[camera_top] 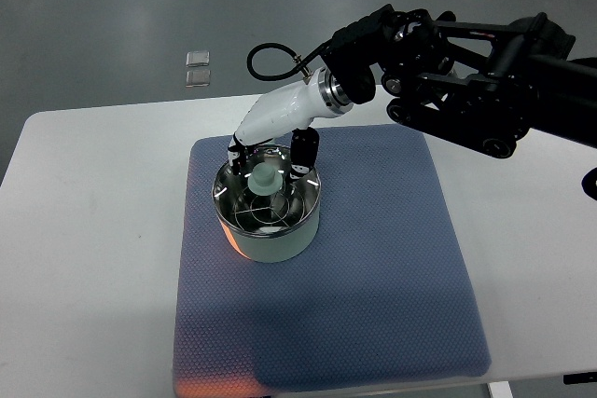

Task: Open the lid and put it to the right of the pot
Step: 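Lower the right hand onto the glass lid's green knob, then close the right hand's fingers around the lid knob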

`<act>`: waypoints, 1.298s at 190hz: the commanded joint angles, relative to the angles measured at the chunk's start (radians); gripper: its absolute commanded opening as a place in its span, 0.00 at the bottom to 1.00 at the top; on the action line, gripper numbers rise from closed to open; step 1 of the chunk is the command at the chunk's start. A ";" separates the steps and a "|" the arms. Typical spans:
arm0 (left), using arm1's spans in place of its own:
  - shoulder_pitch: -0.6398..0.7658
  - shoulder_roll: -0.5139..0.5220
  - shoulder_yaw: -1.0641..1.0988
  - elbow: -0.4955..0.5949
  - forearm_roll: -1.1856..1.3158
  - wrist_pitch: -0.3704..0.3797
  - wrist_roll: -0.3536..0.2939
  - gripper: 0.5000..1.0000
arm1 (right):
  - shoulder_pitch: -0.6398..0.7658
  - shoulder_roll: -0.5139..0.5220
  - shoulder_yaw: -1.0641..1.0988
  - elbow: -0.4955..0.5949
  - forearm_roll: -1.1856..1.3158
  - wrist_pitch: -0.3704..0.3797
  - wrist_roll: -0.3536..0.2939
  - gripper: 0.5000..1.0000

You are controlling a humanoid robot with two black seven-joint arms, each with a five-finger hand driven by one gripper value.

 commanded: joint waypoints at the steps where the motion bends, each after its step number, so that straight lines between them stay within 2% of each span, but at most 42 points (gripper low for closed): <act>1: 0.000 0.000 0.000 0.000 0.001 0.000 0.000 1.00 | 0.001 0.011 -0.001 -0.009 -0.017 0.000 0.000 0.54; 113: -0.001 0.000 -0.003 0.000 0.001 -0.002 0.002 1.00 | 0.008 0.037 -0.021 -0.041 -0.043 -0.002 0.000 0.53; 140: -0.001 0.000 -0.003 0.001 0.000 -0.002 0.000 1.00 | 0.008 0.037 -0.021 -0.044 -0.043 -0.002 -0.002 0.51; 151: -0.001 0.000 -0.003 0.000 0.000 0.000 0.002 1.00 | 0.008 0.037 -0.022 -0.046 -0.044 0.000 0.000 0.45; 246: -0.004 0.000 -0.005 0.001 0.000 0.000 0.002 1.00 | 0.007 0.051 -0.030 -0.060 -0.052 -0.002 -0.002 0.45</act>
